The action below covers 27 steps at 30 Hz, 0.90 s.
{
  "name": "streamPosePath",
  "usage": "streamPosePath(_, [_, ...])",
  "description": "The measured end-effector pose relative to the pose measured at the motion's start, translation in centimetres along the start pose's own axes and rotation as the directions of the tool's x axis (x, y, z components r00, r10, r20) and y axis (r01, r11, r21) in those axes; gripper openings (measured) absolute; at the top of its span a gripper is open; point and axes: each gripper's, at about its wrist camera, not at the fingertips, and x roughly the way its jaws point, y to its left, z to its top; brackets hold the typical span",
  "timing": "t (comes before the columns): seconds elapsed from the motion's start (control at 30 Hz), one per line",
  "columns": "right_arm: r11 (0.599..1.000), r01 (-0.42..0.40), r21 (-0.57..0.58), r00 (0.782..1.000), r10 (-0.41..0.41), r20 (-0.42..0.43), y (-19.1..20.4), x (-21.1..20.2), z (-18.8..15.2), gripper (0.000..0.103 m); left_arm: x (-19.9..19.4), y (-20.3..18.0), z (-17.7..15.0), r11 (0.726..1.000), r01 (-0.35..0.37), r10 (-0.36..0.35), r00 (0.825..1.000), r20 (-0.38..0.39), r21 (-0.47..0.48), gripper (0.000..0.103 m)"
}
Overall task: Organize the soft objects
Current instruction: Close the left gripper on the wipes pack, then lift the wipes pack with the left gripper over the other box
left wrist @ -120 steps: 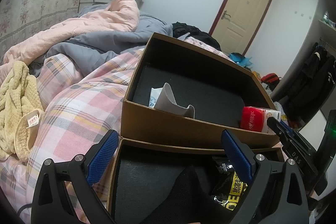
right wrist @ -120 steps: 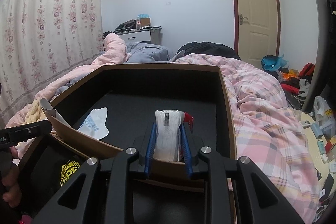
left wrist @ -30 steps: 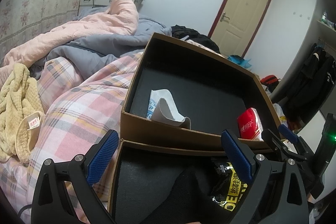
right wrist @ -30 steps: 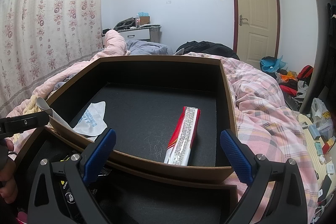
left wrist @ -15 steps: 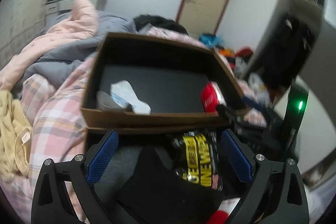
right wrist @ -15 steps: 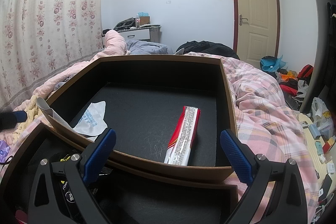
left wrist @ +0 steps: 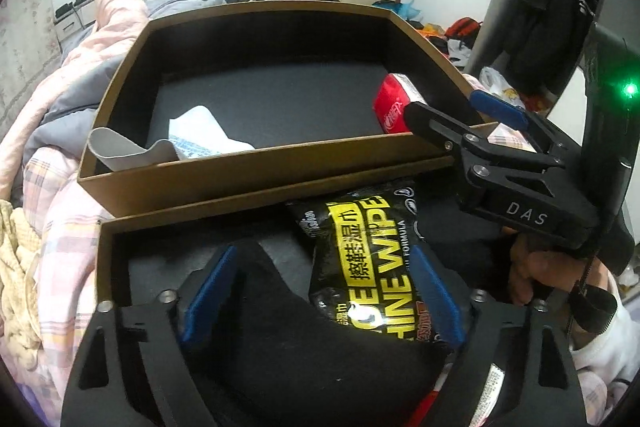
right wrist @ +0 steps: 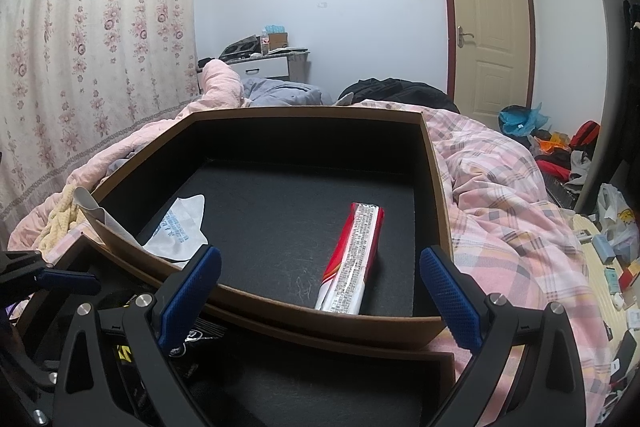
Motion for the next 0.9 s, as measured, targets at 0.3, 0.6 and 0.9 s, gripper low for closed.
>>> streamPosePath(0.3, [1.0,0.0,0.0,1.0,0.0,0.0,0.0,0.0,0.0,0.099,-0.4,-0.6,-0.1,0.997,0.08,-0.08,0.997,0.01,0.017,0.075])
streamPosePath(0.6, [1.0,0.001,0.0,1.0,-0.001,-0.001,0.0,0.0,0.0,0.099,1.4,-1.3,0.0,0.994,0.102,-0.1,0.993,-0.059,0.025,0.05])
streamPosePath(0.9, [1.0,0.0,-0.001,1.0,0.0,-0.001,0.0,0.1,0.0,0.099,-0.9,0.9,0.3,0.987,0.148,-0.149,0.989,-0.015,-0.058,0.037])
